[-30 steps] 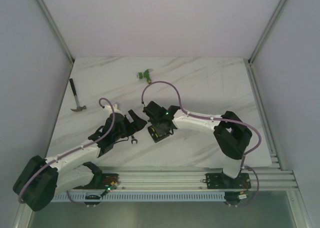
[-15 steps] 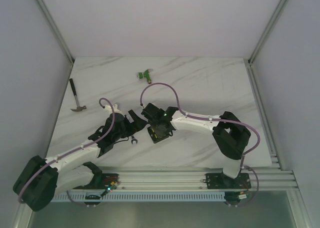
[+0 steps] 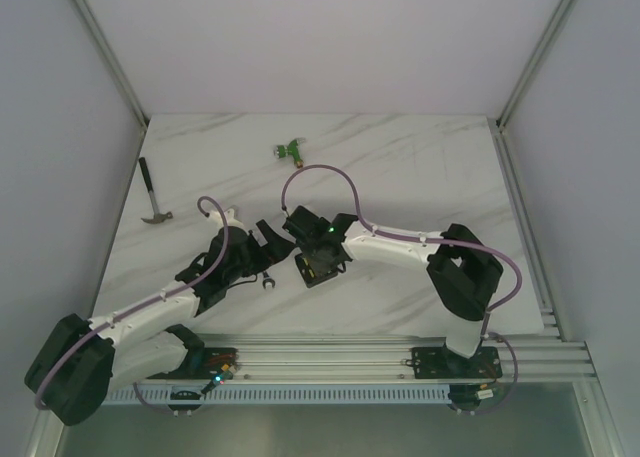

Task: Snap on the fuse box
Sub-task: Install the fuse at the fuse box base.

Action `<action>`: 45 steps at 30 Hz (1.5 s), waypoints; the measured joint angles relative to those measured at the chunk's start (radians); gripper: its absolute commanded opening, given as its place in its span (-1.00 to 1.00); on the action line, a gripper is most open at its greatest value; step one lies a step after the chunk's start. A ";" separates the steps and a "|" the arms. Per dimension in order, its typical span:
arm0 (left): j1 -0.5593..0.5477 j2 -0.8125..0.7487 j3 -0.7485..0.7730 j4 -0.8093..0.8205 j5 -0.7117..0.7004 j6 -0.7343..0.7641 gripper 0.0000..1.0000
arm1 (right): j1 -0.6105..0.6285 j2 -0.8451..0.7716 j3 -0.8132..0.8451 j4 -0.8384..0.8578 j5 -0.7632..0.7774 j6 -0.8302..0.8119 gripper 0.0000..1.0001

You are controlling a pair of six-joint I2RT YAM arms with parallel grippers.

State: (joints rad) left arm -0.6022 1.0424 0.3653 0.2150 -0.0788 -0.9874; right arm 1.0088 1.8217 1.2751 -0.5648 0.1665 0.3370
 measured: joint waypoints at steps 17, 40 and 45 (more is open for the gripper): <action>0.000 -0.008 -0.006 0.000 0.001 -0.006 1.00 | 0.000 -0.016 0.000 0.010 0.003 0.014 -0.77; 0.000 -0.005 -0.006 0.000 0.010 -0.006 1.00 | -0.001 0.034 0.065 -0.037 0.003 0.002 -1.00; 0.000 -0.005 -0.006 0.000 0.014 -0.006 1.00 | -0.001 0.033 0.065 -0.039 0.003 0.001 -1.00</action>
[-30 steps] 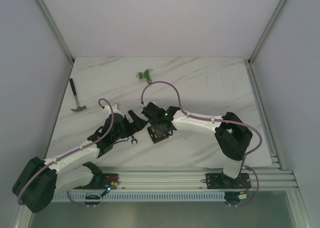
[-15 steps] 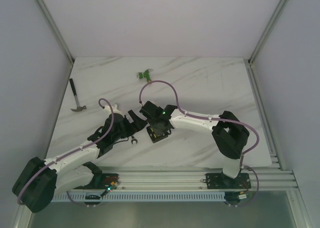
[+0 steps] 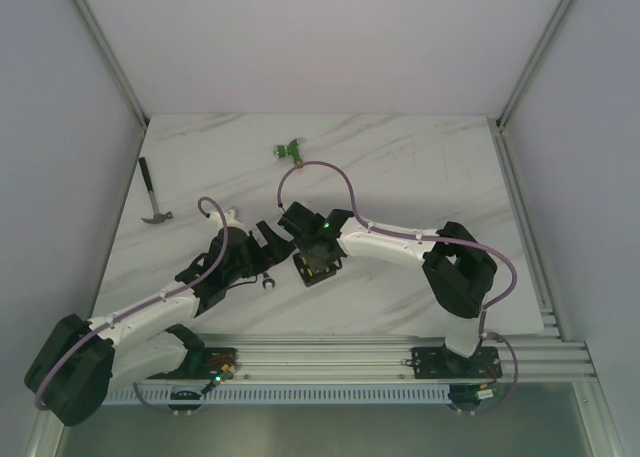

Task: Snap on the fuse box
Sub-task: Install the fuse at the fuse box base.

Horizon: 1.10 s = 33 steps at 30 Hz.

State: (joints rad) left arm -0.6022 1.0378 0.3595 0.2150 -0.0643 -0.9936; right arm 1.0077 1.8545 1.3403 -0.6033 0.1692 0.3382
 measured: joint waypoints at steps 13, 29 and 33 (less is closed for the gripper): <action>0.000 0.000 0.000 0.000 0.001 0.000 1.00 | 0.000 0.008 0.024 -0.065 -0.012 -0.019 -1.00; 0.000 0.000 0.000 0.000 0.009 0.000 1.00 | 0.000 0.061 0.085 -0.062 -0.013 -0.035 -0.55; 0.000 0.000 0.000 0.000 0.009 0.000 1.00 | 0.000 0.053 0.055 -0.014 -0.013 -0.030 -0.61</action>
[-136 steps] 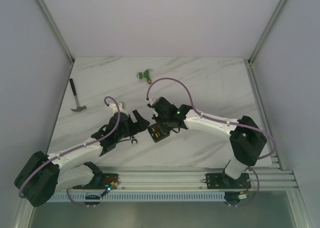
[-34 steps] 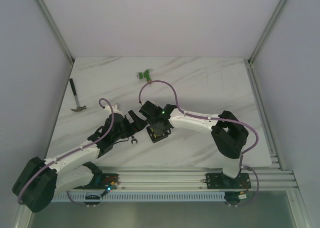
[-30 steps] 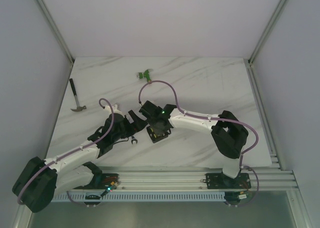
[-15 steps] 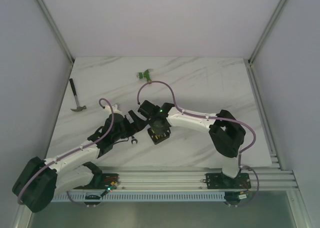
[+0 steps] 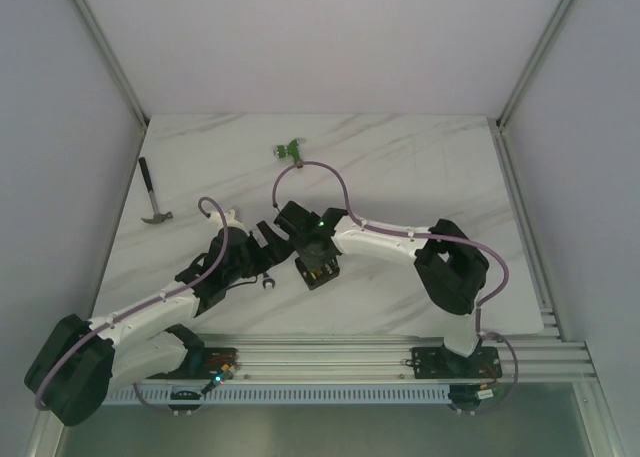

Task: Snap on the fuse box
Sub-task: Install the fuse at the fuse box base.

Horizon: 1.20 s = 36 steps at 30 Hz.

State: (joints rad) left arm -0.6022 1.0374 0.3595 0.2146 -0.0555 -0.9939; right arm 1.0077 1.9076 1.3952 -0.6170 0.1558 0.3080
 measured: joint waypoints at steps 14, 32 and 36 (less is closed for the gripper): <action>0.000 0.000 0.000 -0.001 0.004 0.000 1.00 | 0.000 -0.094 -0.095 0.027 0.017 0.033 -0.57; -0.021 0.086 0.005 0.001 0.055 -0.010 0.46 | 0.000 -0.130 -0.128 0.043 0.016 0.043 -0.36; -0.056 0.159 0.019 0.005 0.063 -0.022 0.29 | 0.000 -0.130 -0.129 0.053 0.016 0.043 -0.44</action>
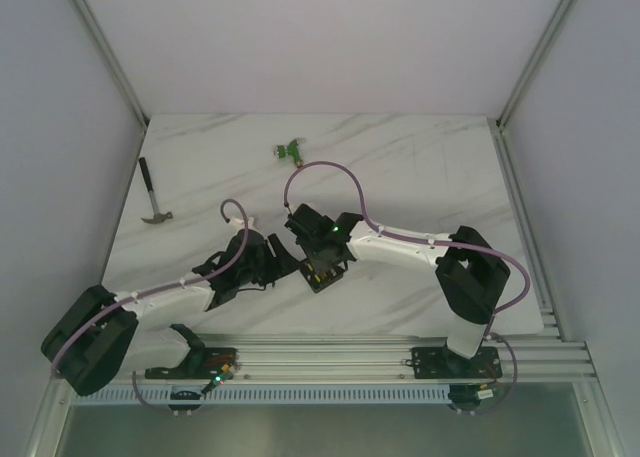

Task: Snap on the fuse box
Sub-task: Install the fuse at the fuse box base.

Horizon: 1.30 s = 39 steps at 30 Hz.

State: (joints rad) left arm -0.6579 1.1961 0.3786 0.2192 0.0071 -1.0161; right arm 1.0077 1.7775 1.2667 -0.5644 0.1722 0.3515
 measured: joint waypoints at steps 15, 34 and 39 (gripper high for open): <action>-0.040 0.094 0.026 0.024 -0.001 -0.023 0.01 | 0.000 0.000 -0.028 0.022 -0.008 0.004 -0.60; -0.048 0.139 0.040 0.040 -0.011 -0.057 -0.13 | 0.000 -0.051 -0.082 0.016 -0.006 0.016 -0.71; -0.048 0.139 0.040 0.041 -0.012 -0.060 -0.14 | 0.000 -0.051 -0.083 0.016 -0.006 0.019 -0.72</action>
State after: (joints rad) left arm -0.7063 1.3350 0.4183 0.2604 -0.0048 -1.0763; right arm 1.0073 1.7267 1.1839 -0.5484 0.1665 0.3706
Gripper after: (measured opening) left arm 0.436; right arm 0.145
